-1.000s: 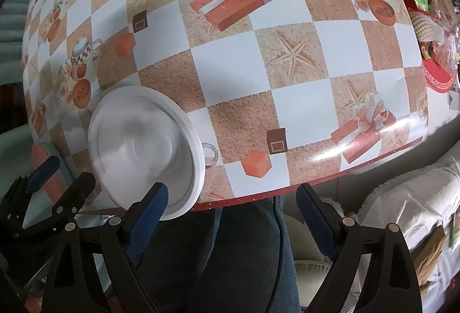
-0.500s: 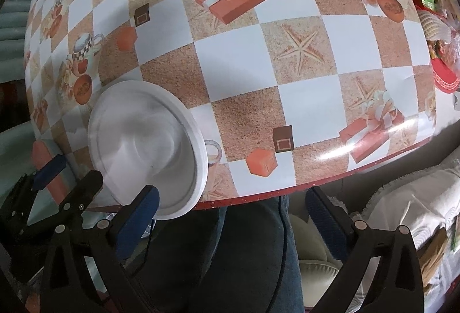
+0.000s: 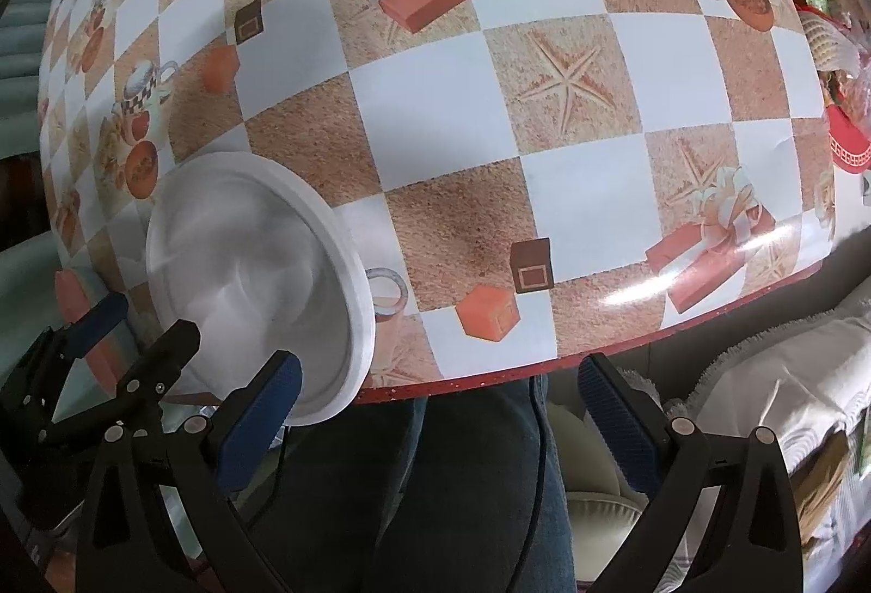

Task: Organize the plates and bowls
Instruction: 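Move both tools to another white plate and close them on its rim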

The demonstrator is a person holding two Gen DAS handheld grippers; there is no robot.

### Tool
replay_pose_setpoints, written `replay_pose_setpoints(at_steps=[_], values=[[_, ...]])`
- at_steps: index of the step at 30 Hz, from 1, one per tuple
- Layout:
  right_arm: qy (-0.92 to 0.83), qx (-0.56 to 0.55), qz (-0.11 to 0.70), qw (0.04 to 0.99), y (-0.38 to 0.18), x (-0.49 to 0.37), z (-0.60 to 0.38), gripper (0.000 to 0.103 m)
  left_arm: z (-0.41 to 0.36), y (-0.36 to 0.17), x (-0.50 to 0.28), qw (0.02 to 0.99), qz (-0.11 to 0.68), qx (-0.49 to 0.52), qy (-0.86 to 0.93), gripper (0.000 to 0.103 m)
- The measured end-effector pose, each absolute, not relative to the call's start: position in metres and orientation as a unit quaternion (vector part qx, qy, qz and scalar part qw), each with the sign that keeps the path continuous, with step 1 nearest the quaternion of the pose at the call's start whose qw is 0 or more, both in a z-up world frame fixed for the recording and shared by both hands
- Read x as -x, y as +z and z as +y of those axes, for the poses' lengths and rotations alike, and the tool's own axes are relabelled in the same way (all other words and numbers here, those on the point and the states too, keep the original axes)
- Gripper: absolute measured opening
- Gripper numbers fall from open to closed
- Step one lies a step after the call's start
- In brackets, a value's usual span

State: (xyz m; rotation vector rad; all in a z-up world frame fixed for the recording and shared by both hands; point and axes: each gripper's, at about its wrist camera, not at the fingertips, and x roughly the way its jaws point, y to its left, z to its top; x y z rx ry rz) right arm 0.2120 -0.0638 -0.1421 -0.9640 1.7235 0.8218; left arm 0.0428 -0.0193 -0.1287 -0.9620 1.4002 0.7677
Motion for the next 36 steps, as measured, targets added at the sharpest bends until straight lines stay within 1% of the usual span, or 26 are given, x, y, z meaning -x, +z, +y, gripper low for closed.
replay_pose_setpoints(at_steps=[16, 32, 35, 36], values=[[0.341, 0.391, 0.707, 0.481, -0.159, -0.215, -0.053, 0.102, -0.019, -0.151, -0.040, 0.584, 0.615, 0.414, 0.331, 0.081], [0.347, 0.414, 0.697, 0.472, -0.193, -0.210, -0.044, 0.102, -0.020, -0.190, -0.043, 0.574, 0.624, 0.416, 0.329, 0.081], [0.346, 0.420, 0.695, 0.469, -0.200, -0.207, -0.043, 0.102, -0.022, -0.193, -0.043, 0.579, 0.623, 0.409, 0.330, 0.085], [0.344, 0.419, 0.699, 0.467, -0.203, -0.207, -0.043, 0.102, -0.022, -0.193, -0.043, 0.582, 0.625, 0.403, 0.330, 0.088]])
